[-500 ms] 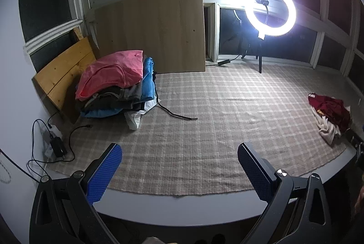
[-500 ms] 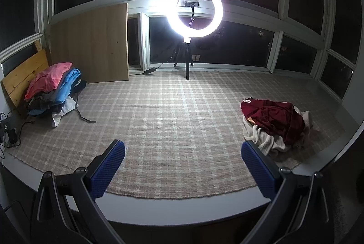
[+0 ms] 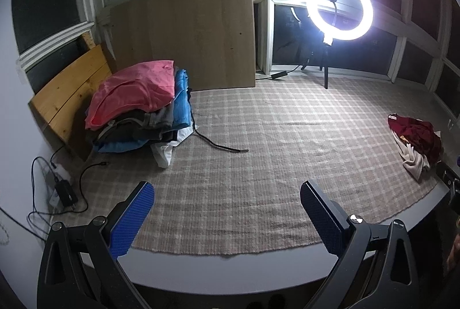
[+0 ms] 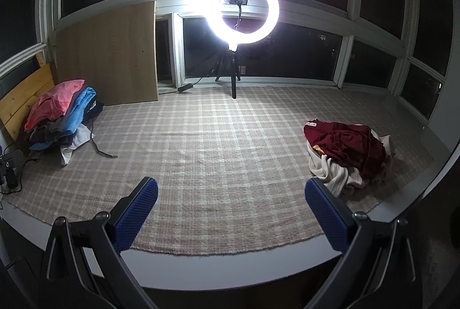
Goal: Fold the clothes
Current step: 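Move both tools toward the dark red sweatshirt on the cream garment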
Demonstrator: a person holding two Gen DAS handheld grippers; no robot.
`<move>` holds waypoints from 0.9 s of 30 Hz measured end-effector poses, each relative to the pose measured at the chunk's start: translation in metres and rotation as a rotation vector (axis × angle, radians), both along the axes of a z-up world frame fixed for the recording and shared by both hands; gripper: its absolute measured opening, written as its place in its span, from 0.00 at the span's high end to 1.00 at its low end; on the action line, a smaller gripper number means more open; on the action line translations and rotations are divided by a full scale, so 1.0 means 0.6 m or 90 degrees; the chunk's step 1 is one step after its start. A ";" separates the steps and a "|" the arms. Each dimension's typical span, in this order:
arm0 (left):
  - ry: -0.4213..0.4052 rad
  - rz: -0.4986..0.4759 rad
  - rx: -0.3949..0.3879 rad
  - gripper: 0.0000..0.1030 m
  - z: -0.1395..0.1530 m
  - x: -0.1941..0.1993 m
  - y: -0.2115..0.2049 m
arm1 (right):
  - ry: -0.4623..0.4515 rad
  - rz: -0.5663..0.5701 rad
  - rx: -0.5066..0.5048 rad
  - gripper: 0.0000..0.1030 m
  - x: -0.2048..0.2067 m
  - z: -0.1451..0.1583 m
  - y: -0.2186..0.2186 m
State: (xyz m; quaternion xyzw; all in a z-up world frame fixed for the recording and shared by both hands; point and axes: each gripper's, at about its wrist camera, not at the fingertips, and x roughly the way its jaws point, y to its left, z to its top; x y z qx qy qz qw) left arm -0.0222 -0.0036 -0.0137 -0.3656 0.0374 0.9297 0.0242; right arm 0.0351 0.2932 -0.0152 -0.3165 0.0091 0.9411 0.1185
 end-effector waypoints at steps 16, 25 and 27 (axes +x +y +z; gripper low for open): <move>-0.006 -0.053 -0.005 0.01 -0.007 -0.017 0.033 | -0.006 -0.029 0.003 0.00 -0.003 -0.001 0.008; -0.022 -0.047 -0.008 0.01 -0.006 -0.040 0.069 | 0.000 -0.034 0.004 0.00 -0.014 -0.006 0.030; -0.024 -0.048 -0.011 0.01 -0.006 -0.047 0.086 | 0.002 -0.032 0.003 0.00 -0.018 -0.008 0.044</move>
